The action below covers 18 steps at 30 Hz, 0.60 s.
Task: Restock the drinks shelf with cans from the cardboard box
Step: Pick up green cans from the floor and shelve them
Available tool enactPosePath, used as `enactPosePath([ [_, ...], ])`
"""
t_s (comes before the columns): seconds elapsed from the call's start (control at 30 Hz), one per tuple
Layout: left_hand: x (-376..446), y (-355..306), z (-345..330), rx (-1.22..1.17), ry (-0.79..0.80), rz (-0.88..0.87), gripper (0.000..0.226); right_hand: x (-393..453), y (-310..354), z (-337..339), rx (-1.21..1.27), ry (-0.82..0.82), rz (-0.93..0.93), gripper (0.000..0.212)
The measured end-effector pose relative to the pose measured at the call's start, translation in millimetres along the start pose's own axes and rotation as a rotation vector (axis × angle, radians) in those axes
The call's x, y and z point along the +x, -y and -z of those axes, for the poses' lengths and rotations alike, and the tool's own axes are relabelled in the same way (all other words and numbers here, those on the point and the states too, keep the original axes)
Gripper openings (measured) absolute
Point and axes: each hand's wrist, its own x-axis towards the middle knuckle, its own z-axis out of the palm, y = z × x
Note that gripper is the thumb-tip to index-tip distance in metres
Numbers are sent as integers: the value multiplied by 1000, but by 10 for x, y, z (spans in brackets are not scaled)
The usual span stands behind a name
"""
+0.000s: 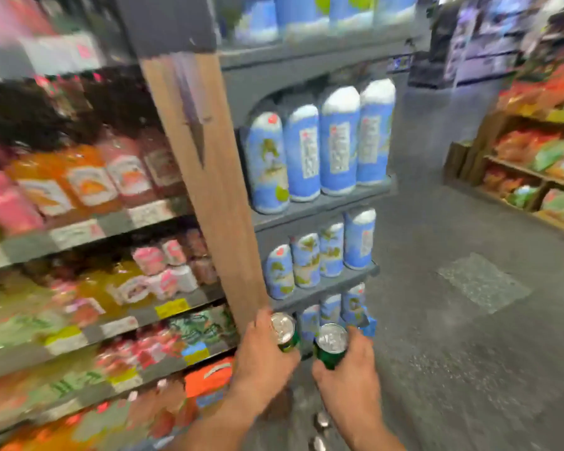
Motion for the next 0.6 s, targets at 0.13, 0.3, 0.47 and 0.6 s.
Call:
enactPosePath([
  [0.13, 26, -357, 1351, -110, -265, -27, 67, -68, 1426, -20, 79, 71, 181, 78],
  [0.3, 5, -577, 2857, -172, -511, -26, 64, -248, 2913, -40, 170, 84, 381, 61],
  [0.47, 60, -765, 4106, -252, -655, -132, 44, -373, 4081, -132, 228, 64, 551, 64],
  [0.6, 352, -856, 4848, -293, -681, -236, 42, -353, 4833, -162, 305, 9, 595, 50],
])
